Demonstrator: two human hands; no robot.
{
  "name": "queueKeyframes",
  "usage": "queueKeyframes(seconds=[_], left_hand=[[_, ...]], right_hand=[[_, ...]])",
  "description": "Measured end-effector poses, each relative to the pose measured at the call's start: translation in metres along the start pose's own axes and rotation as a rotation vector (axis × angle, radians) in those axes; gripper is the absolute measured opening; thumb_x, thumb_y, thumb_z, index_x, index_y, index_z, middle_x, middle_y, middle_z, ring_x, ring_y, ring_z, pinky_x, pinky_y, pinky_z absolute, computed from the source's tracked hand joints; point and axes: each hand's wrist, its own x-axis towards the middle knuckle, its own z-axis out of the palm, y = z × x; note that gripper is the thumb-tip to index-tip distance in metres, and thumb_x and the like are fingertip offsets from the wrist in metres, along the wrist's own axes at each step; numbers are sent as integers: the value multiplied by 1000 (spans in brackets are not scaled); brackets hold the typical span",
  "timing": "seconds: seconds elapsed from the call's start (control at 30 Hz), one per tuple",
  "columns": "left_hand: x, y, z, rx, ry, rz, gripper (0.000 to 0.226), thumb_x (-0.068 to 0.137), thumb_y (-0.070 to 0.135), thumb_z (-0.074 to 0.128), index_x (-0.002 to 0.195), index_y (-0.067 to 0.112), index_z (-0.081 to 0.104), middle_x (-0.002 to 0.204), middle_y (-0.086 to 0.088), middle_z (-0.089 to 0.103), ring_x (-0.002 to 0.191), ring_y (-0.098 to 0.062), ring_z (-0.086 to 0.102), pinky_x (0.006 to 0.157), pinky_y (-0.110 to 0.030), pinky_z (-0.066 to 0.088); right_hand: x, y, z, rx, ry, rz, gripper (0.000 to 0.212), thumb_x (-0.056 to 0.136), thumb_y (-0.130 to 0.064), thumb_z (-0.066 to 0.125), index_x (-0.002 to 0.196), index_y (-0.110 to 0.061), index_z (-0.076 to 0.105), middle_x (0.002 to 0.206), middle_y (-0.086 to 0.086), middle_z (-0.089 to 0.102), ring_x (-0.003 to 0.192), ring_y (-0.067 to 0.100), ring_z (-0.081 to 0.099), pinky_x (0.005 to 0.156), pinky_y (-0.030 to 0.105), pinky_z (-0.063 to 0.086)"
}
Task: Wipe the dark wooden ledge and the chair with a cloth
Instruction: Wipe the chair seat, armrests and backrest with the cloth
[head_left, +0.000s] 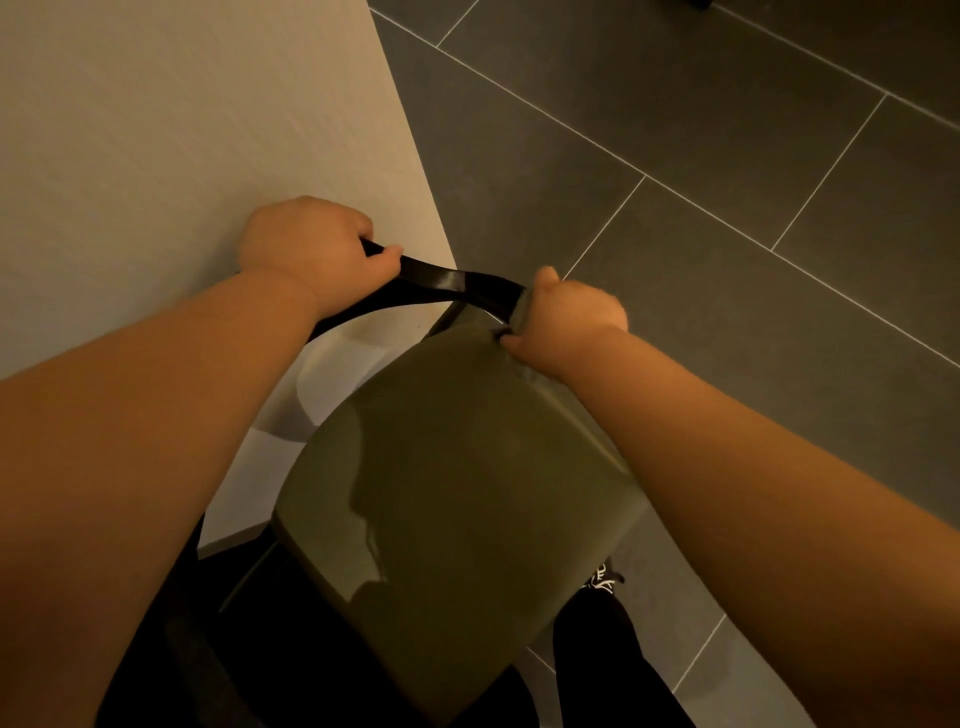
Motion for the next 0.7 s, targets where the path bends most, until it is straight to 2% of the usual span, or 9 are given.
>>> queueKeyframes(seconds=[0.1,0.2,0.37,0.47,0.53,0.63,0.7], left_hand=[[0,-1,4,25,21,8,48,94,67,45,87,26,71,69,1,60,64,-23,57,62,-32,51],[1,0,5,52,36,23,47,95,65,45,86,26,69,70,0,59,66,-24,57,62,-32,49],[5,4,1,87,-70,35,50,102,59,41,87,20,68,73,-3,59,66,-22,54,59,-32,43],[11,18,-4,226,-132,172,54,105,61,34,89,21,66,76,-3,59,69,-22,55,60,-34,44],[17,34,-6,283,-159,275,59,102,69,29,88,24,65,76,-1,59,68,-20,56,61,-34,48],[26,72,3,300,-241,441,63,101,74,27,108,23,64,79,3,53,70,-19,51,62,-34,43],[27,95,15,292,-313,498,70,99,78,27,130,23,57,93,-1,59,84,-24,57,66,-36,43]], right_hand=[[8,-11,4,73,37,-44,51,88,-57,66,109,-20,37,101,5,57,90,30,60,72,40,39],[-17,10,12,90,71,4,53,86,-56,67,110,-20,36,104,6,58,91,32,62,70,39,40],[-51,41,16,2,21,101,56,84,-59,67,105,-22,31,99,3,57,79,27,55,64,36,41],[-29,25,0,-23,-94,105,52,86,-55,65,107,-18,35,93,4,59,80,28,59,65,38,46],[-17,14,2,38,-47,54,49,87,-52,66,108,-19,36,97,5,60,81,29,57,66,37,45],[-24,20,14,137,64,27,51,85,-53,69,109,-21,38,102,5,58,80,28,53,66,37,42],[-38,36,21,150,57,40,55,82,-56,71,106,-23,34,100,3,55,80,27,53,64,36,41]])
